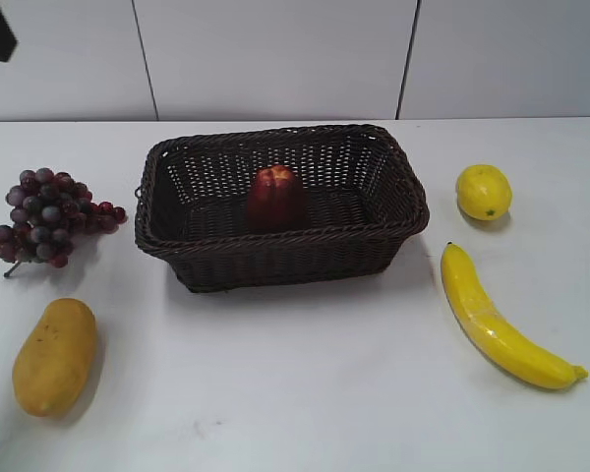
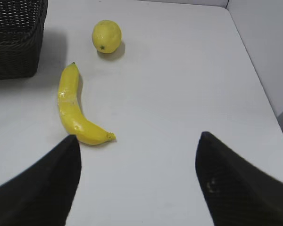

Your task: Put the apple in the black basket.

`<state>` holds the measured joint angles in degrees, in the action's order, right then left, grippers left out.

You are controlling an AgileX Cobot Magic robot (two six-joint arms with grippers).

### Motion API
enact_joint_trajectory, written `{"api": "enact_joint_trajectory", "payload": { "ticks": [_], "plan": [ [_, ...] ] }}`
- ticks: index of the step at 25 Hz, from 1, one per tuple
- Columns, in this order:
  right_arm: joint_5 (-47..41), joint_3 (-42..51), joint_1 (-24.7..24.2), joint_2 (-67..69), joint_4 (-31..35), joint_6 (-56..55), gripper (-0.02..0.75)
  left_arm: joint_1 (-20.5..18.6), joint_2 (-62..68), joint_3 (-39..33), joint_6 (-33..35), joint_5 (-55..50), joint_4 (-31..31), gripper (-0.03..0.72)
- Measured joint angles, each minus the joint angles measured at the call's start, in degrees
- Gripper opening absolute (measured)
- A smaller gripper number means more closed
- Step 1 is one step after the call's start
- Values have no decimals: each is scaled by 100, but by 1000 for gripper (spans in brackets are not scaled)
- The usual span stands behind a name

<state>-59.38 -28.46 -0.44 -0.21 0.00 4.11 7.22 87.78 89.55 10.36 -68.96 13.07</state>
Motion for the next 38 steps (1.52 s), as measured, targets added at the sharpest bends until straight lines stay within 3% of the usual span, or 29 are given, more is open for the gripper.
{"api": "enact_joint_trajectory", "payload": {
  "ticks": [7, 22, 29, 38],
  "plan": [
    [0, 0, 0, 0, 0, 0, 571, -159, -1223, -713, -109, -61, -44, 579],
    [0, 0, 0, 0, 0, 0, 571, -159, -6101, -5270, -354, 214, -166, 578],
    [0, 0, 0, 0, 0, 0, 571, -159, -7676, -5954, -480, 232, -536, 578],
    [0, 0, 0, 0, 0, 0, 571, -159, -7812, -6185, -486, 636, -621, 578]
  ]
}}
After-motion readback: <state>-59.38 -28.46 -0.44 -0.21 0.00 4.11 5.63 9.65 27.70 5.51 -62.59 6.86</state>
